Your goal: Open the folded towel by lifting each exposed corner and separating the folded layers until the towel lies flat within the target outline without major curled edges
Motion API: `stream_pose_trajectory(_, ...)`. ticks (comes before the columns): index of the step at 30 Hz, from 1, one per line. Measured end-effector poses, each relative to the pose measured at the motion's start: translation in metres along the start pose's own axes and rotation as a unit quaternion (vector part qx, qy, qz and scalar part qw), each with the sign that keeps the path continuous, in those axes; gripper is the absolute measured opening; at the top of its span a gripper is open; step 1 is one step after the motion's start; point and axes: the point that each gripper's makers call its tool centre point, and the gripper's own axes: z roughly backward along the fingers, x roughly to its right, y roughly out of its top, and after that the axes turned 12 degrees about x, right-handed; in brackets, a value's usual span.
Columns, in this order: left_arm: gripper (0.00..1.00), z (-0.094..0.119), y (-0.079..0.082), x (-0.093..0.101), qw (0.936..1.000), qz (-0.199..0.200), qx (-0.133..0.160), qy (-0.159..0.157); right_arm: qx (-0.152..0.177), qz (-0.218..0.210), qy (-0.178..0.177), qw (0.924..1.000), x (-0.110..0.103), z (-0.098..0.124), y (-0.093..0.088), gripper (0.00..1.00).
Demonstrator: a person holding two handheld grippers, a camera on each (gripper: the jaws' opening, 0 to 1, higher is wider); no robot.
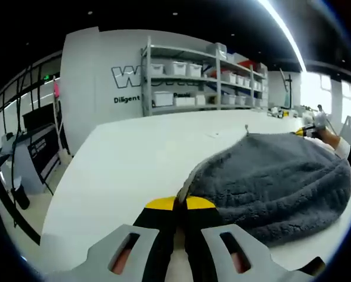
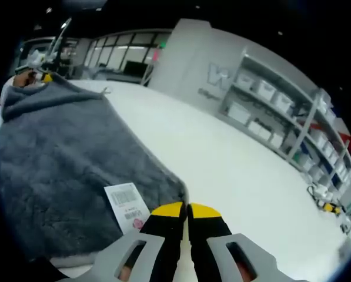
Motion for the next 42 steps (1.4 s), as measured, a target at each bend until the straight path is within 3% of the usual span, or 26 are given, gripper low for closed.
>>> stream_pose_trajectory(16, 0.02, 0.005, 0.006, -0.035, 0.9993, 0.022, 0.015, 0.025, 0.000, 0.004, -0.010, 0.9999, 0.008, 0.010, -0.002, 0.00)
stream_pose_trajectory(28, 0.02, 0.006, 0.023, -0.048, 0.9983, 0.019, 0.046, 0.030, 0.018, 0.005, -0.013, 0.9998, 0.014, 0.017, 0.007, 0.00)
stream_pose_trajectory(42, 0.02, 0.013, 0.055, -0.058, 0.9945, 0.004, 0.100, 0.029, 0.091, -0.004, -0.041, 0.9950, 0.039, 0.043, 0.049, 0.00)
